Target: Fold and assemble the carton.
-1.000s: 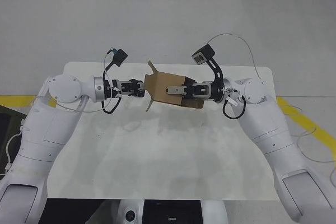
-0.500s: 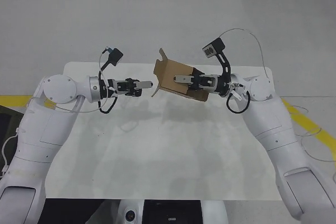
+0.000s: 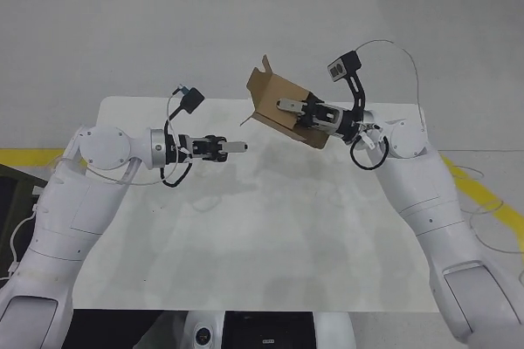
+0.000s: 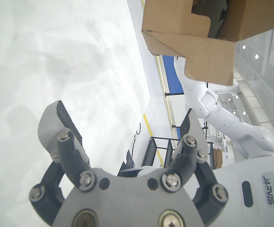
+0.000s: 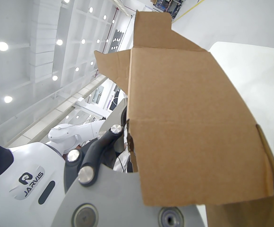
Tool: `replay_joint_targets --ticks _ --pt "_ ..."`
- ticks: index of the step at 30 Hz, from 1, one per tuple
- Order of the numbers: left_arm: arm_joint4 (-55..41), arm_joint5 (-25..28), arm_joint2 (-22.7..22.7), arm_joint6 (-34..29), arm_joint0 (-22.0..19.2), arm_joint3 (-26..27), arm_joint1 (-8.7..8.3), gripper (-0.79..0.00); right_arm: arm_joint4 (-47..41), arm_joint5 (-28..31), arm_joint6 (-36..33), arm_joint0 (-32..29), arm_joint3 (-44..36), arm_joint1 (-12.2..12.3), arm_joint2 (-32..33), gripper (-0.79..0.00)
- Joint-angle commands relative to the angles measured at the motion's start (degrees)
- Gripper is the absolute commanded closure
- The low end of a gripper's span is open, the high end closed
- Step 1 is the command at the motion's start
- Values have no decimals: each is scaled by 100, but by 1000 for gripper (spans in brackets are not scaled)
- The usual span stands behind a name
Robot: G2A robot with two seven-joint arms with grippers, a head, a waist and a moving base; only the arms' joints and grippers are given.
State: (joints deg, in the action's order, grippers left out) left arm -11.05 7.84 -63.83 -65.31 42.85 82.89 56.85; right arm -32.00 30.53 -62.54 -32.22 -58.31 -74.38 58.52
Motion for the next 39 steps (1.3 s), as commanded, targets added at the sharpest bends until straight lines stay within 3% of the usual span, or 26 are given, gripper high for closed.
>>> replay_joint_targets --ticks 1,17,39 --pt "5 -6 15 27 -41 -24 7 -785 36 -20 -22 -14 -40 -10 -41 0" --pt "-84 17 -169 65 -81 -177 -26 -785 -18 -107 -740 -102 -246 -35 -191 0" --pt "-141 3 -94 11 -59 -39 -23 -785 -48 -122 -865 -74 -299 -95 -271 0"
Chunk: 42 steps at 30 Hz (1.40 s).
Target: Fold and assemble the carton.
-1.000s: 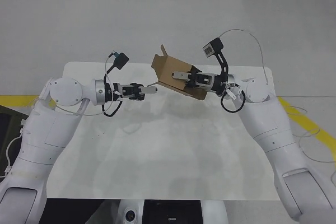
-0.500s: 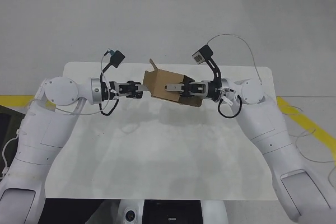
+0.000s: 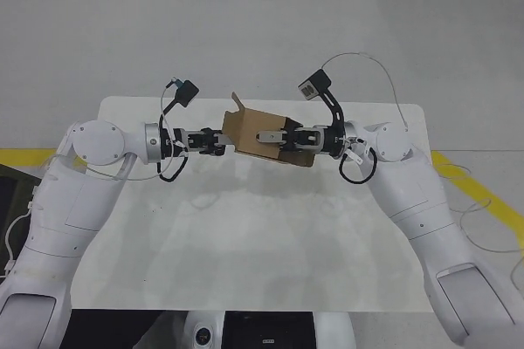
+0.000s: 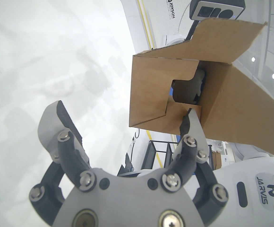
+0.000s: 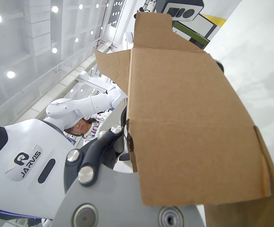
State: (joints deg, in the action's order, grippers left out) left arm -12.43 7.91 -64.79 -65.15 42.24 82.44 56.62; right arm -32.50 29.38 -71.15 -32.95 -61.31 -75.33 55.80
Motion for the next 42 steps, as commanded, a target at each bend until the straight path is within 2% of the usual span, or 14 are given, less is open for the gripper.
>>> replay_joint_targets --ticks 1,12,23,30,42 --pt "-16 -5 4 -6 5 18 0 -785 8 -12 -7 -1 1 -1 1 0" --pt "66 4 44 -6 0 24 -1 -785 8 10 -68 -4 55 -8 22 0" --pt "145 32 -311 110 22 -255 -82 -785 105 -259 -634 -74 358 63 76 0" --pt "154 12 -369 169 20 -359 -99 -785 224 -621 -996 -180 -48 101 -147 0" --pt "259 -3 -137 190 -73 -471 -58 -785 60 -688 -1064 -166 -461 157 -350 0"
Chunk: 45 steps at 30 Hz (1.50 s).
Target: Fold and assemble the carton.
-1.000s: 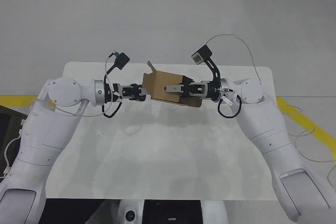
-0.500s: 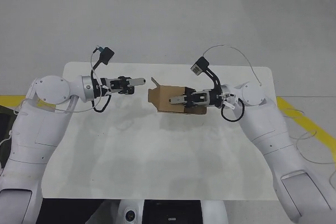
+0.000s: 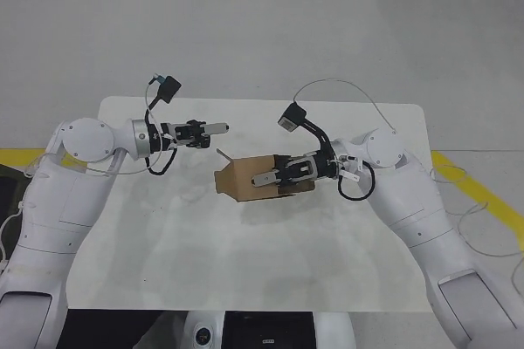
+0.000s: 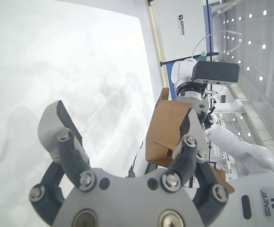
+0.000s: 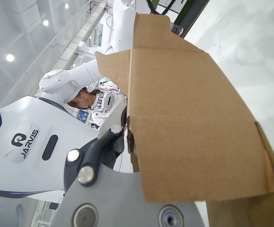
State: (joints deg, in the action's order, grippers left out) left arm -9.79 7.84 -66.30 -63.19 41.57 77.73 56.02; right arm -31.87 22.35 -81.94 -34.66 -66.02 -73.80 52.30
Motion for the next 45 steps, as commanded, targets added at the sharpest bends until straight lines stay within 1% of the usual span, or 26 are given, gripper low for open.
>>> replay_joint_targets --ticks 1,18,25,45 --pt "-6 11 32 -24 -13 8 6 -785 -13 38 38 9 27 9 -3 0" --pt "-264 19 52 -287 68 290 -4 -785 -221 505 506 180 598 2 79 0" --pt "-276 -7 122 -317 108 376 1 -785 -271 564 565 232 628 -16 92 0" --pt "-284 -20 332 -278 -60 378 57 -785 -298 572 573 212 497 -72 -2 0"
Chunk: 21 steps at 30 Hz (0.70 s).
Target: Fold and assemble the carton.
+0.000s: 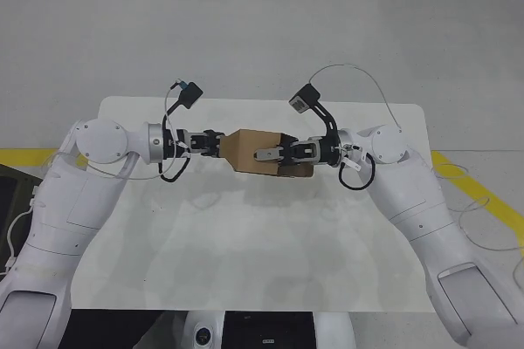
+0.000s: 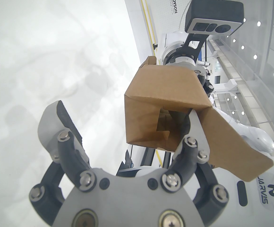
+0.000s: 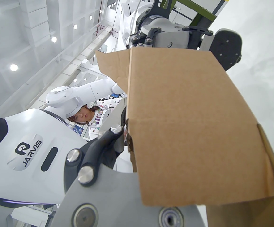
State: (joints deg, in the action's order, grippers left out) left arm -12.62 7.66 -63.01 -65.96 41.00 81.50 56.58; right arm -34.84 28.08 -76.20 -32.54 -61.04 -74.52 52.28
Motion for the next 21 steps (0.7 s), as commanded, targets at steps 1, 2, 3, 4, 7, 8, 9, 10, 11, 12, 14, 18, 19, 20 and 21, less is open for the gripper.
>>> replay_joint_targets --ticks 1,2,3,4,7,8,9,10,11,12,14,18,19,20,21 --pt "-2 -4 6 1 -4 1 2 -785 1 -1 -1 -2 -2 0 2 0" --pt "-2 -5 9 3 -6 1 2 -785 -1 -6 -6 -2 -8 -1 1 0" --pt "-3 -1 12 -5 -9 2 3 -785 -2 -8 -8 -2 -9 -1 3 0" --pt "-2 7 12 -5 -11 1 3 -785 4 -4 -4 -2 -14 -1 4 0" --pt "-1 15 9 -6 -10 -2 2 -785 20 -6 -6 -4 -17 1 8 0" --pt "-1 12 2 -2 -8 -5 0 -785 20 -3 -3 -6 -10 3 17 0" --pt "-1 12 -7 -8 -4 -4 -2 -785 19 4 4 -10 1 5 26 0" --pt "-7 13 -22 -14 0 -6 -6 -785 36 8 8 -12 20 9 36 0" --pt "-15 12 -43 -16 7 -9 -11 -785 56 17 17 -9 42 14 52 0" --pt "-23 22 -71 -18 18 -9 -17 -785 75 30 31 -10 67 19 70 0" --pt "-43 27 -141 -20 49 -23 -34 -785 119 54 54 -11 120 31 110 0" --pt "-55 44 -313 -19 109 -57 -76 -785 273 86 122 -6 235 59 193 0" --pt "-60 42 -347 -25 125 -55 -86 -785 319 80 142 -5 249 64 204 0" --pt "-64 44 -381 -26 141 -44 -94 -785 367 73 169 -5 260 69 214 0" --pt "-73 49 -417 -28 158 -28 -103 -785 406 60 193 -9 268 72 221 0"
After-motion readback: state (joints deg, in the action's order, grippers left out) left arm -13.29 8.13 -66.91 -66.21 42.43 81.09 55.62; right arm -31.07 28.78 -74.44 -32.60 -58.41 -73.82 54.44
